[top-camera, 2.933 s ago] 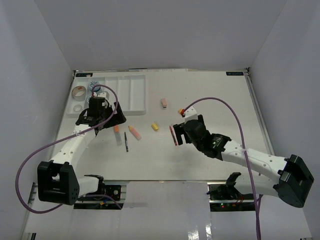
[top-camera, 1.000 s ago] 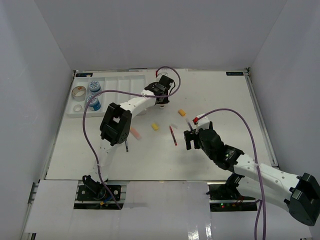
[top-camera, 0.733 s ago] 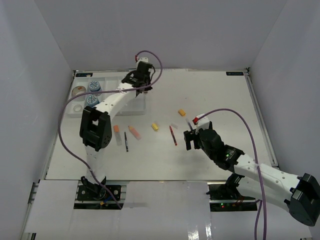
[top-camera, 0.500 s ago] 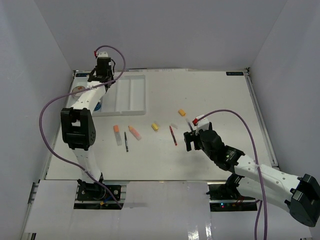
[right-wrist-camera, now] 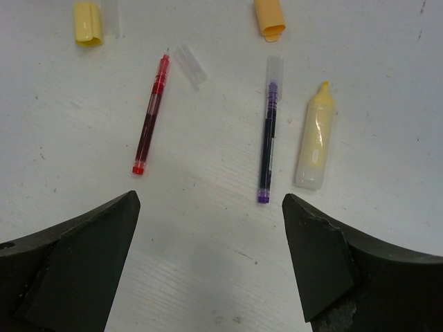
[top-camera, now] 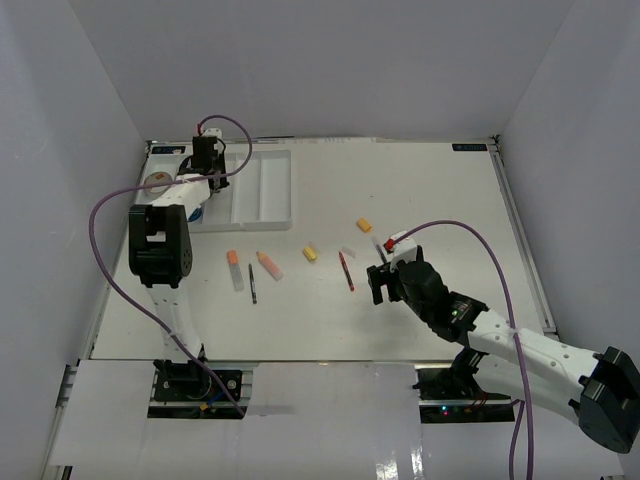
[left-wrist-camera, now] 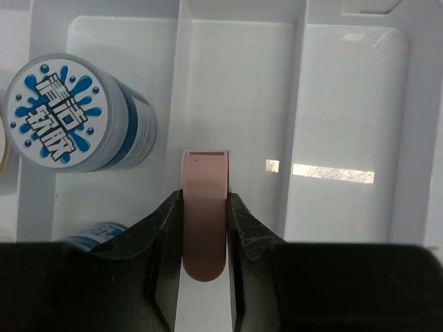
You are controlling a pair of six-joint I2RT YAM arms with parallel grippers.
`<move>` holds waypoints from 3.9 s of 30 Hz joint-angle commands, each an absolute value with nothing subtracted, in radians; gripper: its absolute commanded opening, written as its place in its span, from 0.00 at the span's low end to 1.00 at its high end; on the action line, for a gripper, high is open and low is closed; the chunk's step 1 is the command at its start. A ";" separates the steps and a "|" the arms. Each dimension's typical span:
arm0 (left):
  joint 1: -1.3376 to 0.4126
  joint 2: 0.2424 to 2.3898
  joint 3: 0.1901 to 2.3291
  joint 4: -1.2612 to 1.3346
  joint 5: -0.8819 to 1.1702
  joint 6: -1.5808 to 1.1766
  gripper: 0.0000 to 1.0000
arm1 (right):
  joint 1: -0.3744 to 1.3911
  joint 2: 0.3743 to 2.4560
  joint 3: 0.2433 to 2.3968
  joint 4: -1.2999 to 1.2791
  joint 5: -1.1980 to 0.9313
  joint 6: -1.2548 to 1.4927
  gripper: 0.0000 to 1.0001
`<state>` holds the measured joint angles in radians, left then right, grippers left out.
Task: Sort the stationery into containers
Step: Place the stapler in the storage box, then pick up the pen from the center of the board.
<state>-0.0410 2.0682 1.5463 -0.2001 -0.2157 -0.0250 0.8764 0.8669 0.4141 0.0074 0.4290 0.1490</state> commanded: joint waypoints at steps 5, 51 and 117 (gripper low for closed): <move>-0.029 2.106 1.583 -0.140 -0.126 0.023 0.15 | 0.874 0.880 0.416 0.052 0.423 0.138 0.90; -0.040 0.970 0.815 -0.272 0.242 -0.379 0.98 | 0.767 1.247 0.733 -0.219 0.420 0.239 0.93; -0.837 1.376 1.006 -0.092 -0.117 -0.836 0.78 | 0.742 1.022 0.515 0.275 0.029 0.548 0.08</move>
